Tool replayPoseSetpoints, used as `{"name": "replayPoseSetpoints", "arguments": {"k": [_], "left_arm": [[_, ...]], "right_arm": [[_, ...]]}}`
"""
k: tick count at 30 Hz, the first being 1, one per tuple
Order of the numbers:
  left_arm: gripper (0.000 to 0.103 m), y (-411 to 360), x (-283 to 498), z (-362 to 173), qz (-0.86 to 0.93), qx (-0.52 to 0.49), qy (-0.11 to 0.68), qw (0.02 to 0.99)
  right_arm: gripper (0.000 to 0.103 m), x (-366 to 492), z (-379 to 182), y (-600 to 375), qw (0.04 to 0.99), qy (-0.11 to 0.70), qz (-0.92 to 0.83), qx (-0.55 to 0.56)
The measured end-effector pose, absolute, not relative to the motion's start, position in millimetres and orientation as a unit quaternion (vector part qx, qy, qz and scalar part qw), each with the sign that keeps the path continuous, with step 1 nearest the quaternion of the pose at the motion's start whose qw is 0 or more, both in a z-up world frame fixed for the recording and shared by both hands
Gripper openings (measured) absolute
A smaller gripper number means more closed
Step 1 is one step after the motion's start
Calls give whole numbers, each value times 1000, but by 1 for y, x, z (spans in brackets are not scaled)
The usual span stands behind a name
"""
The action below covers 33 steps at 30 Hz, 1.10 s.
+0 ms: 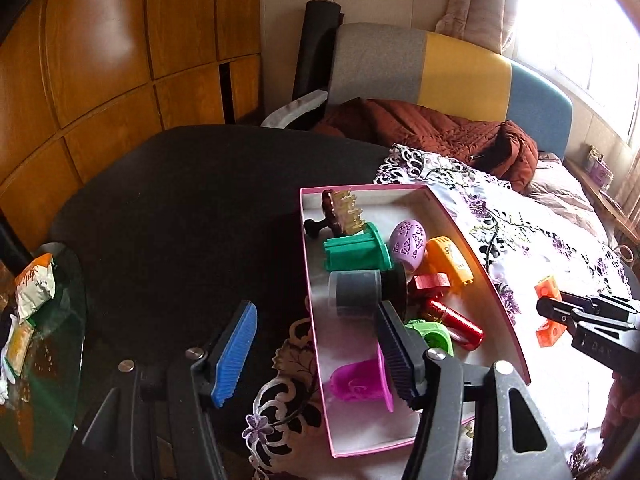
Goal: Organize rigid objects
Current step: 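Carry the orange cube stack over the tray with the right tool, then lower the orange cubes into the tray and open the right tool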
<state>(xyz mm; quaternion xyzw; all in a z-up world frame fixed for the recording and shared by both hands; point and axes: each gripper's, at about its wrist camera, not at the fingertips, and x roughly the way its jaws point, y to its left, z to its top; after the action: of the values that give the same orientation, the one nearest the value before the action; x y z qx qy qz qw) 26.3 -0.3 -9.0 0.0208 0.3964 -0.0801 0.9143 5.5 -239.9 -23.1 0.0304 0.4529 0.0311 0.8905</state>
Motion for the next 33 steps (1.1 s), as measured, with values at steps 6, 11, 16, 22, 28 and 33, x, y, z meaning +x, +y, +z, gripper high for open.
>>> {"name": "replayPoseSetpoints", "arguments": {"k": [6, 11, 16, 22, 28, 33], "left_arm": [[62, 8, 28, -12, -75, 10, 400, 913], [62, 22, 30, -14, -59, -1, 402, 914], [62, 35, 31, -16, -43, -11, 405, 913], [62, 43, 32, -19, -35, -14, 407, 913], [62, 39, 32, -21, -38, -8, 409, 912], [62, 37, 31, -22, -40, -7, 409, 912]], "right_arm": [[28, 6, -19, -205, 891, 448, 72, 26], [28, 5, -22, -182, 885, 455, 97, 19], [28, 8, -36, -163, 871, 479, 109, 1], [27, 20, -67, -163, 847, 527, 74, -14], [28, 31, -71, -172, 856, 515, 40, -10], [29, 33, -73, -170, 859, 510, 38, -21]]}}
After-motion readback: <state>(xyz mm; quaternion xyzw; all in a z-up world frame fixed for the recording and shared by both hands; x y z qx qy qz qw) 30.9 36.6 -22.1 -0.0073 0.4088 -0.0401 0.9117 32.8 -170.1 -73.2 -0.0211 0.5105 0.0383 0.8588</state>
